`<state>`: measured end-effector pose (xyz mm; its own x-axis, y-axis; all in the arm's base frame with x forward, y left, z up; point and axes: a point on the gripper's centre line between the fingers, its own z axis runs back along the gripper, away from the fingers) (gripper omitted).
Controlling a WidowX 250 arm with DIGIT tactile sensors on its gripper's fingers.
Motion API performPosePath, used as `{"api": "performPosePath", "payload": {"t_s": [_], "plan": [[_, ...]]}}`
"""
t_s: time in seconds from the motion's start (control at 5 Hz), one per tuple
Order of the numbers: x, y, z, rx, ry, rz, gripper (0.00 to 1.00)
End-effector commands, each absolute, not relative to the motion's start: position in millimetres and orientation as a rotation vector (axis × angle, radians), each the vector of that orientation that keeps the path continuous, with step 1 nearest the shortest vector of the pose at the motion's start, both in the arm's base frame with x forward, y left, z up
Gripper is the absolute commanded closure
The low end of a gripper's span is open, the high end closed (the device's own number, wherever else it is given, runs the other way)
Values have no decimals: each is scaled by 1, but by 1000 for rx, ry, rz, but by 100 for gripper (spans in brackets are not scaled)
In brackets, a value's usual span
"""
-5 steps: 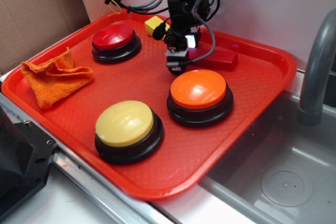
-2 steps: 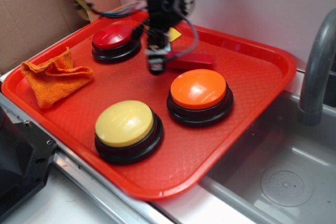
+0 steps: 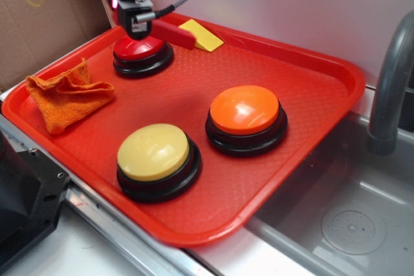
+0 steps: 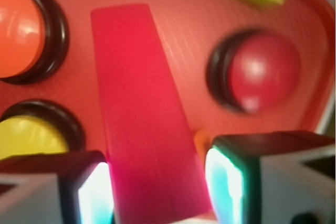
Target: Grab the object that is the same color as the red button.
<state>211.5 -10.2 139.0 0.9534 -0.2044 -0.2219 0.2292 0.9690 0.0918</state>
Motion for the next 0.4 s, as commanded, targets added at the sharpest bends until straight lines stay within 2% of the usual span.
{"api": "performPosePath", "payload": {"t_s": [0.0, 0.2], "plan": [[224, -68, 186, 145, 123, -23, 100], [223, -67, 192, 218, 107, -48, 100]]}}
